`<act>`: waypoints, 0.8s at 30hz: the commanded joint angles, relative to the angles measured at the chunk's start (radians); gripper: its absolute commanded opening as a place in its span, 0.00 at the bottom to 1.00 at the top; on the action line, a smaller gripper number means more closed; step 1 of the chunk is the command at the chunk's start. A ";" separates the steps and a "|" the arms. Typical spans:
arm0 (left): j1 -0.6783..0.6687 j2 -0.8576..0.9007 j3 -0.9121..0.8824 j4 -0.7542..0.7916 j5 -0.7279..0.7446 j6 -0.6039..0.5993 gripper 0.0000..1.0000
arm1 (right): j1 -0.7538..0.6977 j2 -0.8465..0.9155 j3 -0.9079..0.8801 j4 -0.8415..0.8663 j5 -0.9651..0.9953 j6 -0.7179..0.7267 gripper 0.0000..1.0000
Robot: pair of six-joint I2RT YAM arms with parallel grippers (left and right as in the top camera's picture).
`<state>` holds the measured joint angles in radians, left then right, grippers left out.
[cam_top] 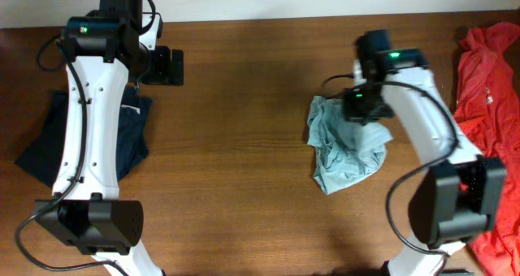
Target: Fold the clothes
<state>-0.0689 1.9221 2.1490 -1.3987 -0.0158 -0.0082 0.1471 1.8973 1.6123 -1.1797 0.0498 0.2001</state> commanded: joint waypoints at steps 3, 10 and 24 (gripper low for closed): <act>0.005 -0.016 0.015 0.002 -0.007 -0.003 0.99 | 0.065 0.078 0.014 0.011 0.040 0.053 0.33; 0.005 -0.016 0.015 0.002 -0.007 -0.003 0.99 | 0.107 0.058 0.014 -0.027 0.034 0.040 0.26; 0.005 -0.016 0.015 0.002 -0.007 -0.003 0.99 | 0.121 0.018 0.014 0.109 -0.285 -0.157 0.47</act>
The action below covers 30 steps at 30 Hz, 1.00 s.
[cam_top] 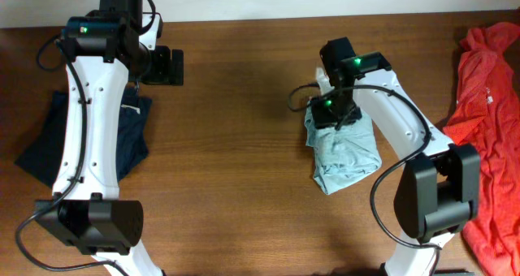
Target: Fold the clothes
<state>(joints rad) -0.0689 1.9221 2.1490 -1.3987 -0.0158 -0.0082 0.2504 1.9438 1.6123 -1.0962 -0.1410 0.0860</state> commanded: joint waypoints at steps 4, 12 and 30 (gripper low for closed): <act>0.005 -0.016 0.015 0.002 -0.007 -0.003 0.99 | 0.004 -0.029 0.015 0.031 -0.040 -0.041 0.46; 0.005 -0.016 0.015 0.002 -0.007 -0.003 0.99 | -0.156 -0.024 0.014 0.027 0.014 0.238 0.21; 0.005 -0.016 0.015 0.002 -0.007 -0.003 0.99 | -0.025 0.219 -0.061 0.376 -0.289 0.164 0.04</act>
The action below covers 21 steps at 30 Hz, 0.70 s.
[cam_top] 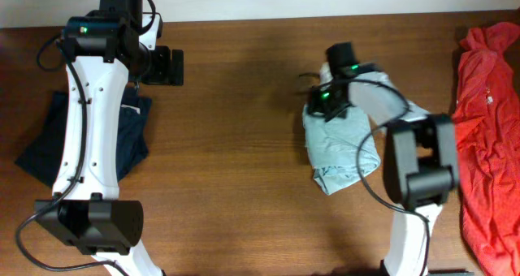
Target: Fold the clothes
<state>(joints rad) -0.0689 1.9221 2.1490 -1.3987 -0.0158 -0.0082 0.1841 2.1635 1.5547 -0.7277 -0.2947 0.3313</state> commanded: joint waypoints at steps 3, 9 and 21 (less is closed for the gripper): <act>0.005 -0.016 0.015 0.002 -0.007 -0.003 0.99 | 0.047 -0.043 0.004 -0.006 -0.142 -0.146 0.04; 0.005 -0.016 0.015 0.002 -0.007 -0.003 0.99 | -0.013 -0.219 0.005 -0.138 -0.108 -0.170 0.08; 0.005 -0.016 0.015 0.002 -0.007 -0.003 0.99 | -0.056 -0.303 -0.101 -0.380 -0.029 -0.194 0.08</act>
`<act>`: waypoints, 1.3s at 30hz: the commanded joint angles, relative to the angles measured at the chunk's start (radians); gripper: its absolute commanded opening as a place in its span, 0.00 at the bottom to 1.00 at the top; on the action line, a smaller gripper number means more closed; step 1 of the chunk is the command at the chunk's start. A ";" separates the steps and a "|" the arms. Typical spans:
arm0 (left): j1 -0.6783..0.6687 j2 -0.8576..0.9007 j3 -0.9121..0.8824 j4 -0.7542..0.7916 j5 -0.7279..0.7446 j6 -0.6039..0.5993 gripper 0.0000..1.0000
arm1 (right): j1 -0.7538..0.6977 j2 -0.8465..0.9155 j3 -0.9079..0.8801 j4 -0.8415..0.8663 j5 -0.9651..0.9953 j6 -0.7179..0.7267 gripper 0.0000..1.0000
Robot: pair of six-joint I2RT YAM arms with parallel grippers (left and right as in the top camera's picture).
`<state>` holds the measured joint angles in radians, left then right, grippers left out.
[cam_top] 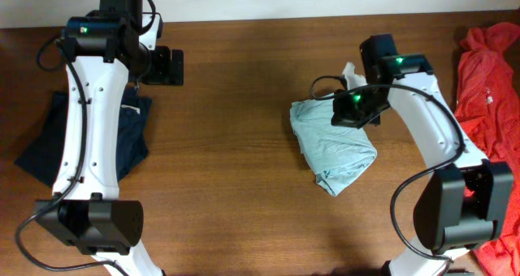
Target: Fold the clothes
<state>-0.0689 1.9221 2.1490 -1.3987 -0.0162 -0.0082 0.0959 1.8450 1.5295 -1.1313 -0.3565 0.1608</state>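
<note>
A light blue garment (331, 148) lies right of the table's middle as a smooth, partly folded bundle, its narrow end toward the front. My right gripper (348, 114) hangs over the garment's upper right edge, fingers hidden under the wrist. A folded navy garment (130, 134) lies at the left, partly under my left arm. My left gripper (172, 66) hovers over bare wood at the back left, far from any cloth. A red garment (486, 81) is heaped along the right edge.
The wooden table (236, 162) runs to a pale wall at the back. The right arm's base (455, 219) stands at the front right beside the red heap, and the left arm's base (89, 223) at the front left.
My right gripper has moved from the blue garment's upper left edge to its upper right. The garment's top left corner now lies further left. The left arm has not moved.
The blue garment first lay crumpled with my right gripper at its top right. Then the gripper was over its top, and the cloth looked narrower and smoother. Then it was at the upper left edge. Now it is back to the right, the garment a tidier bundle.
</note>
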 commanded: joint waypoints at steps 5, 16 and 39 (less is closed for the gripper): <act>0.005 -0.016 0.015 0.002 -0.006 -0.003 0.99 | 0.067 0.016 -0.281 0.144 0.145 0.014 0.08; 0.005 -0.016 0.015 0.002 -0.006 -0.003 0.99 | 0.068 -0.019 -0.495 0.154 0.150 0.108 0.04; 0.003 -0.016 0.015 0.078 0.433 -0.007 0.99 | 0.065 -0.406 -0.413 0.204 0.123 0.131 0.04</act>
<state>-0.0677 1.9221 2.1490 -1.3529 0.1589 -0.0093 0.1627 1.4387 1.1107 -0.9215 -0.2291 0.2512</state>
